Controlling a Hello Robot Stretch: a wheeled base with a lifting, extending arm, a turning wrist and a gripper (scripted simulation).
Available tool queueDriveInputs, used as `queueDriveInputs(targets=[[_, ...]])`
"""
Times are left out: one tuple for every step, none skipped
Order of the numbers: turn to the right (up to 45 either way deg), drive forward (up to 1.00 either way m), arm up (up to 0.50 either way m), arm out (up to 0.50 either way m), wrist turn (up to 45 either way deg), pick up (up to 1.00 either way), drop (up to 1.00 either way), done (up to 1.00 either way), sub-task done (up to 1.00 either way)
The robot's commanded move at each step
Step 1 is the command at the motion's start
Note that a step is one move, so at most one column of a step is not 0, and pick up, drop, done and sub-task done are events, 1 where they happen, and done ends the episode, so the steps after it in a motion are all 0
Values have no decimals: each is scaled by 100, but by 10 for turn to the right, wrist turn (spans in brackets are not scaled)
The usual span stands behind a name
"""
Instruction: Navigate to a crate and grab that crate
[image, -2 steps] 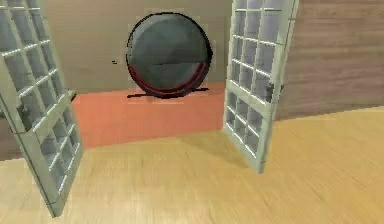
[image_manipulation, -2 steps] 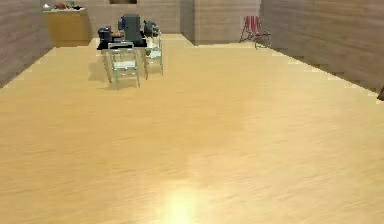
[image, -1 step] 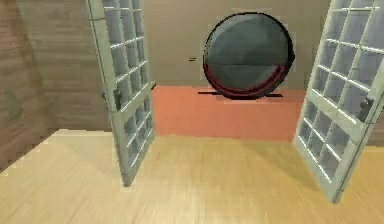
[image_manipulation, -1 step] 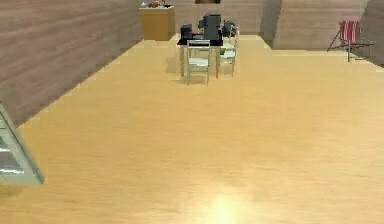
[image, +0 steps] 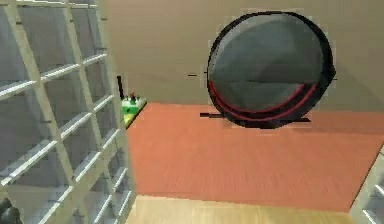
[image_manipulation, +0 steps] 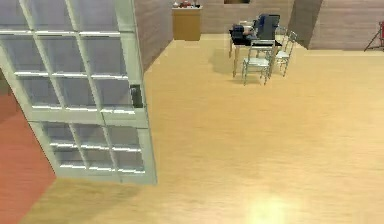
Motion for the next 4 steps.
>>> queueDriveInputs(targets=[[-30,0,0,0,0,0,0,0,0],[0,100,0,0,0,0,0,0,0],[0,45,0,0,0,0,0,0,0],[-180,0,0,0,0,0,0,0,0]])
